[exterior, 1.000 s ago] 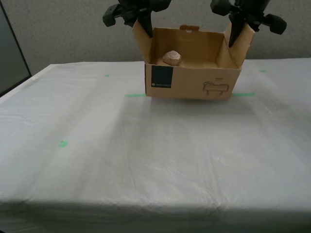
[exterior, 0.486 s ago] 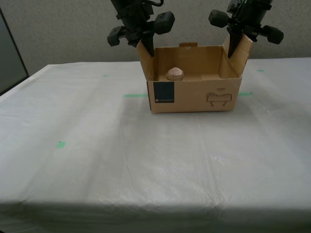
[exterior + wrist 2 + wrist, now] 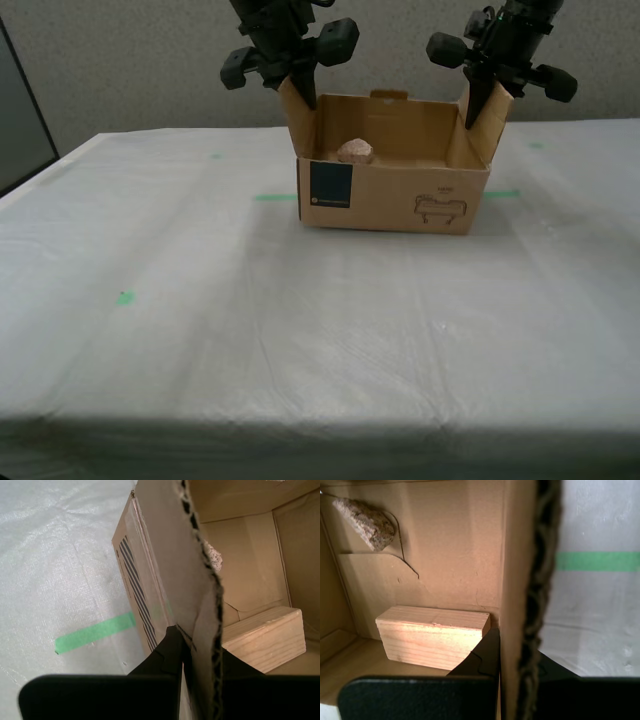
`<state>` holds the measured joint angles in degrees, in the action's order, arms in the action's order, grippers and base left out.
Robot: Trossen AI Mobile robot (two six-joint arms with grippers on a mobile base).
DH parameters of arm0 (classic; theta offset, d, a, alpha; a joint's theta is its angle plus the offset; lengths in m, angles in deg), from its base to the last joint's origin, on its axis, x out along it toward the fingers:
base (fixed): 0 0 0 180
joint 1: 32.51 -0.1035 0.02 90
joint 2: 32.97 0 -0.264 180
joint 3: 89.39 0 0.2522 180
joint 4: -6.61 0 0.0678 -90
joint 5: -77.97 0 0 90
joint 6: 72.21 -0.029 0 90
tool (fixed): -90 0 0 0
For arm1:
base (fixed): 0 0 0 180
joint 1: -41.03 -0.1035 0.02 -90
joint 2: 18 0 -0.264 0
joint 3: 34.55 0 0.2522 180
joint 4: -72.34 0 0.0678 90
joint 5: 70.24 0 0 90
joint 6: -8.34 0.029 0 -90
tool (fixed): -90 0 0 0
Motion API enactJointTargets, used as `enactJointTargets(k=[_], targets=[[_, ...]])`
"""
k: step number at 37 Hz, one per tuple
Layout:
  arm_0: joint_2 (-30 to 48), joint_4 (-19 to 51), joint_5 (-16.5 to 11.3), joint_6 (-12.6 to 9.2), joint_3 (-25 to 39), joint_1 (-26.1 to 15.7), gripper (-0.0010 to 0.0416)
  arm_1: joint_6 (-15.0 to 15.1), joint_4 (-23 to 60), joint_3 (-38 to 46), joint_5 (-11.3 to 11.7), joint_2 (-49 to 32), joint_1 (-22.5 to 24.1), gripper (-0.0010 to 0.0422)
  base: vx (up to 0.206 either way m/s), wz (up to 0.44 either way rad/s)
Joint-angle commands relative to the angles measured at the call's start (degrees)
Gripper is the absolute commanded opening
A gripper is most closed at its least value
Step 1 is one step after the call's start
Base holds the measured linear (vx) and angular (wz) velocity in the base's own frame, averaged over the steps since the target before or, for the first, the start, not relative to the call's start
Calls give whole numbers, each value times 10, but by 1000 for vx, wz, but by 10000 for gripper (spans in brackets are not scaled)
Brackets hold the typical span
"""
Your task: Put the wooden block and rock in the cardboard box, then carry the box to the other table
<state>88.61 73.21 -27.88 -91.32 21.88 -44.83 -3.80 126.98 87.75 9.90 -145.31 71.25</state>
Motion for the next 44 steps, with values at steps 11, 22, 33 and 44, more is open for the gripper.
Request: enactJointTargets(k=[11,22,33,44], targets=[[-2,-23,-12,16,26,-1,0,0,-1,1,-10,1,1,0,0,-25],[-2,-23,-4,34,38,0,3,0,0,1,-10,1,1,0,0,-63],[-1,-23,-1,26,38,0,65,-5,1,1,-10,1,1,6,0,-67],[-1,-22,-1,26,38,0,194,-17,4,1,-10,1,1,120,0,-73]])
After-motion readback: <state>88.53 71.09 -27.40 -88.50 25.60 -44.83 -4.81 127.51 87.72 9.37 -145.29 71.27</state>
